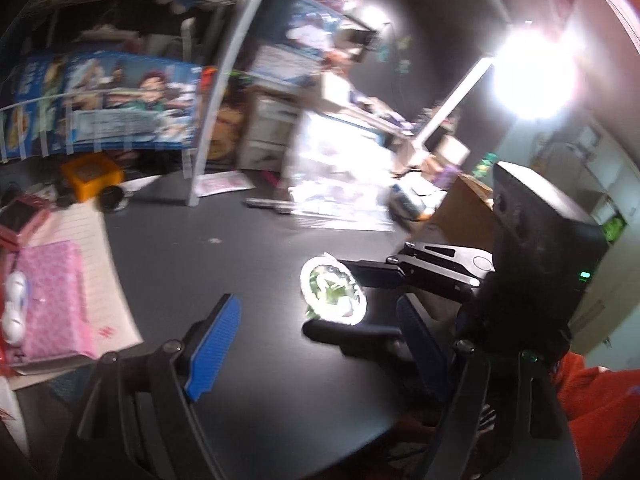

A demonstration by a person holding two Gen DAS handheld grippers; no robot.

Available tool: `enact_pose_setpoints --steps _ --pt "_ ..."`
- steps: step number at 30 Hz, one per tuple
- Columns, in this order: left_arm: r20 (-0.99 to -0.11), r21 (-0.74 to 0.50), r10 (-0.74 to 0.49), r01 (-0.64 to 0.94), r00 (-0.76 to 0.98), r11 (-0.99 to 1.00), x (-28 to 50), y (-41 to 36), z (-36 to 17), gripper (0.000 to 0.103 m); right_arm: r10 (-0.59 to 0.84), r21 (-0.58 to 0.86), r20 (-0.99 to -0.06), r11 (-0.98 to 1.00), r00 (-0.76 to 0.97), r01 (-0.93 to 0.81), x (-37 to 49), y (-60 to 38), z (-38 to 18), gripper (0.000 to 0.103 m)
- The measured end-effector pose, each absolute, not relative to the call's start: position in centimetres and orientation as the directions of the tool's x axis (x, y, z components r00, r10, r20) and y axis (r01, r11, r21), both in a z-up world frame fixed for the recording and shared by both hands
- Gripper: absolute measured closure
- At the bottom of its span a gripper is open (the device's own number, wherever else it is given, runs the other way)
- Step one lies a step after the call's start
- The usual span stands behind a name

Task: Organize objects
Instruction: 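Grasp the green jelly cup by its rim with the right gripper and lift, then lower the green jelly cup into the box and open the right gripper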

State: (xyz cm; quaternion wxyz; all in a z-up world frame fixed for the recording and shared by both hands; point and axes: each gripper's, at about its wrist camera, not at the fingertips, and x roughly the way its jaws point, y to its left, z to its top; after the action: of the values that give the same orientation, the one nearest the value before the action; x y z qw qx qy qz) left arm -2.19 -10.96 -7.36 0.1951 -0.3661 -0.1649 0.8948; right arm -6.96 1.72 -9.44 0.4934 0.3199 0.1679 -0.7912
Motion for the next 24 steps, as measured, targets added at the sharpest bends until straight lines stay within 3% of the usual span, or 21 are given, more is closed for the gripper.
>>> enact_pose_setpoints --steps 2,8,12,24 --pt "-0.566 -0.446 0.499 -0.265 -0.656 -0.855 -1.6 -9.7 -6.4 0.030 -0.690 0.027 -0.650 -0.437 -0.316 0.899 -5.3 2.7 -7.9 0.061" --pt "-0.522 -0.447 0.556 -0.348 -0.647 -0.824 -1.0 -6.0 -3.4 0.063 -0.701 -0.049 -0.598 -0.451 -0.388 0.891 -2.8 6.7 -4.8 0.061" --pt "-0.504 -0.437 0.592 -0.405 -0.629 -0.803 -1.8 -2.9 -1.8 0.073 -0.691 -0.076 -0.570 -0.494 -0.445 0.866 -2.8 10.2 -3.5 0.061" --pt "-0.542 -0.366 0.654 -0.551 -0.528 -0.750 -8.5 8.5 1.6 0.073 -0.623 -0.058 -0.541 -0.642 -0.565 0.764 -6.8 20.8 -1.0 0.061"
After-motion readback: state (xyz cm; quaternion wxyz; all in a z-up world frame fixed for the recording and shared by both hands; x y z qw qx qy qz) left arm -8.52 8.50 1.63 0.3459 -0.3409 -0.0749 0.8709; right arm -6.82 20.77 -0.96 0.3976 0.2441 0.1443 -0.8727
